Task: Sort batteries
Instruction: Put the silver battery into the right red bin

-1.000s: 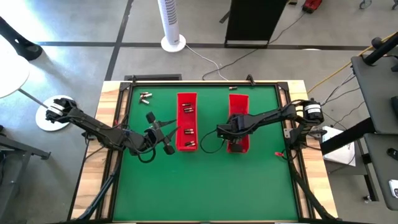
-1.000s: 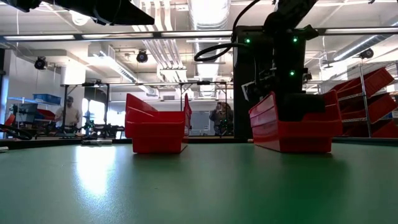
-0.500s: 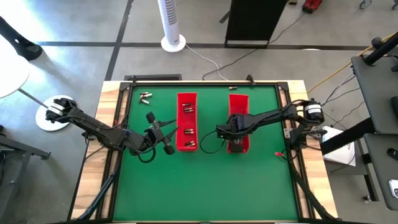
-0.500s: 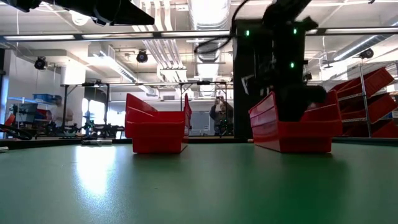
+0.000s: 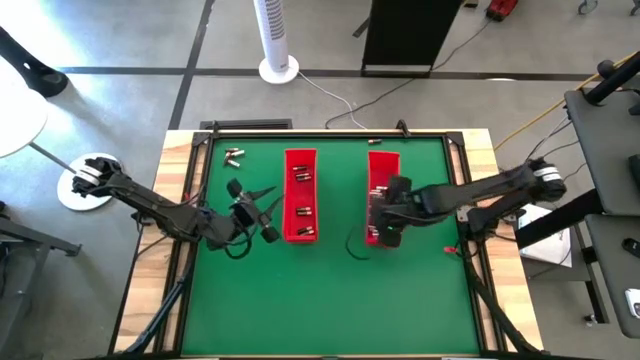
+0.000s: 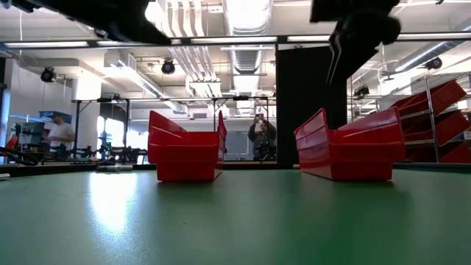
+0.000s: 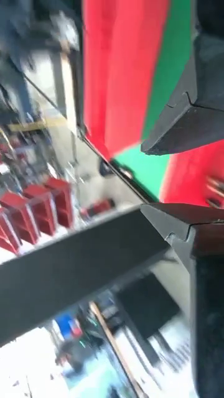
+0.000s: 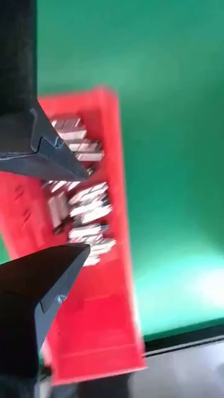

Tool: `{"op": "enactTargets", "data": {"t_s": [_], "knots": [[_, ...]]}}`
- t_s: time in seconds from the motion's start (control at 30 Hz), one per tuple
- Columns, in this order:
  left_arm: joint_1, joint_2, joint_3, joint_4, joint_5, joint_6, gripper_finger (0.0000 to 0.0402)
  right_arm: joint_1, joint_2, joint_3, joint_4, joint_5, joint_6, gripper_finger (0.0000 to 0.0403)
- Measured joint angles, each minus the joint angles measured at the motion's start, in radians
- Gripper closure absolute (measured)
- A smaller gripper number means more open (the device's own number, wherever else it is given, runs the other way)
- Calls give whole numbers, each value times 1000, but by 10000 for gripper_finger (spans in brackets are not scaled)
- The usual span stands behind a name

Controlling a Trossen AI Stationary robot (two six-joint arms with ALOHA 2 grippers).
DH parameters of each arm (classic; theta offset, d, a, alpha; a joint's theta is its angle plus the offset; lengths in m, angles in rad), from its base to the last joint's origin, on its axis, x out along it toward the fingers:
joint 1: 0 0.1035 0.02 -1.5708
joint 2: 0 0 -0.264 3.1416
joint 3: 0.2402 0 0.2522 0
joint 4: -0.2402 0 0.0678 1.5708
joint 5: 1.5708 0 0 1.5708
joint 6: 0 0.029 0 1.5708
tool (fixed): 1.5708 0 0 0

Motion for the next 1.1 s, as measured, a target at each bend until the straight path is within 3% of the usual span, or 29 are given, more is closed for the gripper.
{"op": "enactTargets", "data": {"t_s": [0.17, 0.33, 0.43, 0.5, 0.77, 0.93, 1.1], "knots": [[5, -98, 2, -346, -56, -270, 285, 86, -83, -107, 161, 23, 17, 246], [7, -252, 8, -844, -34, -804, 285, 121, -97, -189, 243, 24, 12, 252], [7, -298, -19, -1039, -13, -1148, 285, 122, -92, -215, 266, 27, -4, 250], [7, -304, -37, -1092, 45, -1290, 285, 121, -88, -223, 276, 34, -32, 247], [7, -232, -94, -1053, 363, -1395, 285, 122, -85, -223, 371, 77, -121, 237], [7, -160, -97, -1088, 567, -1446, 285, 122, -85, -223, 390, 77, -133, 244], [7, -76, -98, -1173, 723, -1598, 285, 122, -85, -224, 390, 77, -114, 255]]}}
